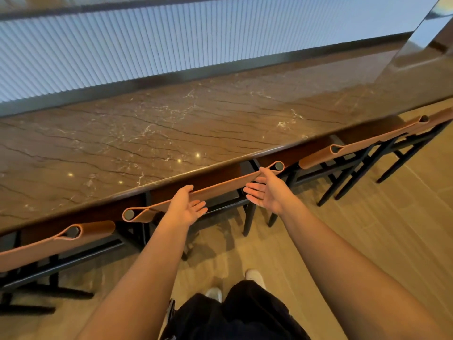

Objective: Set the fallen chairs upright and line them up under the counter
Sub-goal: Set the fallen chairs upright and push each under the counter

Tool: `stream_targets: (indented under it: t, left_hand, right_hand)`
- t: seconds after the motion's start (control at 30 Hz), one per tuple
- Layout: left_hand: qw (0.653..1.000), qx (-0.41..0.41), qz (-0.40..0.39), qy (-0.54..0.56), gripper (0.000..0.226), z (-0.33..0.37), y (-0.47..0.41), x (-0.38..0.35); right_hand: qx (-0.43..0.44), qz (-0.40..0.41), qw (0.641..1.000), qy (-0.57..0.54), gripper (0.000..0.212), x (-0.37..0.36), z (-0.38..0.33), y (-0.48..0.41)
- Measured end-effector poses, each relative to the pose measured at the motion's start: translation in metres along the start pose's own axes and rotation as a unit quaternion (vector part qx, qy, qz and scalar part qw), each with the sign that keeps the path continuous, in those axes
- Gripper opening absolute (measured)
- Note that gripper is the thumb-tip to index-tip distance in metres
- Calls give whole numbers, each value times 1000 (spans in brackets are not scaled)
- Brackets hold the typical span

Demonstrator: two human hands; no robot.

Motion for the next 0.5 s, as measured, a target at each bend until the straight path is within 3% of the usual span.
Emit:
stream_targets:
  t: [0.23,0.5]
  left_hand:
    - [993,-38,81,79,14,-1,-23,-9]
    - [976,-46,92,190,19,1,-32,-1]
  right_hand:
    - [-70,-6,997,13,47,9,-23,-45]
    - [-120,17,988,-93,35,3,-28,-71]
Point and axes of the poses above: each hand's wrist, its own y-axis away from the middle knuckle, its own x-axis out of the back of the hand, z = x × y, the point moved 3 cm from there along -y, towards the middle knuckle, and after that the axes turned 6 degrees about y, right-handed, at the moved point
